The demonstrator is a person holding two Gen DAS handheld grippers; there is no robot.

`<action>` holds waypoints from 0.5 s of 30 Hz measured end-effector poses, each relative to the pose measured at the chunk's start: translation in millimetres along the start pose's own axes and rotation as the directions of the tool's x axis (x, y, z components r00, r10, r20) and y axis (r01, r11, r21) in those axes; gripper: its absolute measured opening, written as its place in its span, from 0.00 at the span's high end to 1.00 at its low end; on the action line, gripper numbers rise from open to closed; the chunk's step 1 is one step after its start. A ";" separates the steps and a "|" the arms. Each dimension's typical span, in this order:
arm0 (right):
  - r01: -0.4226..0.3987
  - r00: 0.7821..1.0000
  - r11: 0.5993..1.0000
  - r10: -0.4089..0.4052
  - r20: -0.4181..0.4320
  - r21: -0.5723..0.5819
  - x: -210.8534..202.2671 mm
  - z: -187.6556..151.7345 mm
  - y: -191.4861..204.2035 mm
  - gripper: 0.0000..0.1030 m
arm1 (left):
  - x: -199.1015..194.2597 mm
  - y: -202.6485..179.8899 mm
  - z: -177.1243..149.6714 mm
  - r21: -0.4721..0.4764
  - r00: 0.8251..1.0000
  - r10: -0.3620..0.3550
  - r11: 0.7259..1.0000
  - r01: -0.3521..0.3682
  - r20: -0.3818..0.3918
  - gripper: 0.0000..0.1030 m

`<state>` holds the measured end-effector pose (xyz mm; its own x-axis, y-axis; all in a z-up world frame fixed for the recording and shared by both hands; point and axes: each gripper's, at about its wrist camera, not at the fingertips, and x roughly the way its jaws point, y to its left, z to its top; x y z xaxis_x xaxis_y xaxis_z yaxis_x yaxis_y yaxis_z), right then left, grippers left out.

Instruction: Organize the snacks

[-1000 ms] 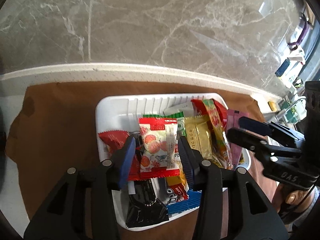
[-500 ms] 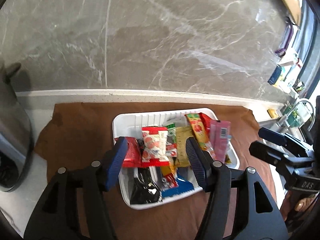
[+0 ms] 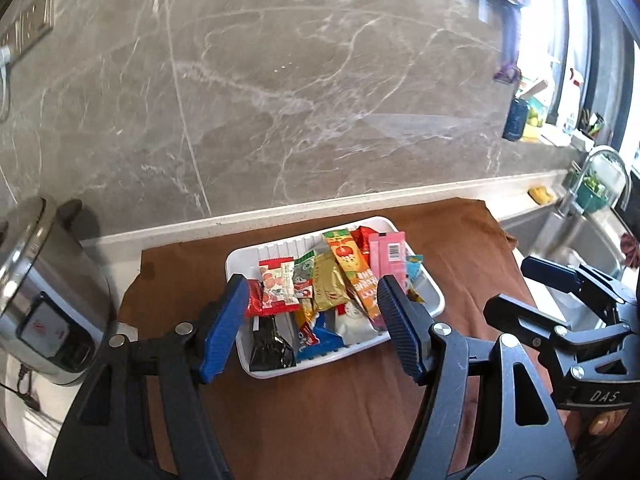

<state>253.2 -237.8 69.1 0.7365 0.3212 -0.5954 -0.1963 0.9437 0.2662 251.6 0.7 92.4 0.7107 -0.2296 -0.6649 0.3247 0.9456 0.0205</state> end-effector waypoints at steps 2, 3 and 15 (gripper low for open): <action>-0.002 1.000 1.000 0.002 0.011 0.014 -9.4 -1.6 -4.7 0.18 | -9.8 -7.4 -0.7 0.008 1.000 0.007 1.000 -0.007 0.005 0.37; -0.003 1.000 1.000 0.003 0.016 0.020 -14.5 -3.7 -6.5 0.18 | -14.4 -11.8 -1.3 0.011 1.000 0.011 1.000 -0.011 0.007 0.37; -0.022 0.999 0.999 0.020 0.049 0.036 -54.9 -14.4 -22.3 0.17 | -48.6 -50.2 -3.4 0.040 0.999 0.033 0.999 -0.034 0.034 0.37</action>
<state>207.9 -275.3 84.9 0.7632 0.3356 -0.5522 -0.1887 0.9330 0.3063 198.6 -34.9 121.2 0.7418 -0.2062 -0.6381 0.3249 0.9429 0.0730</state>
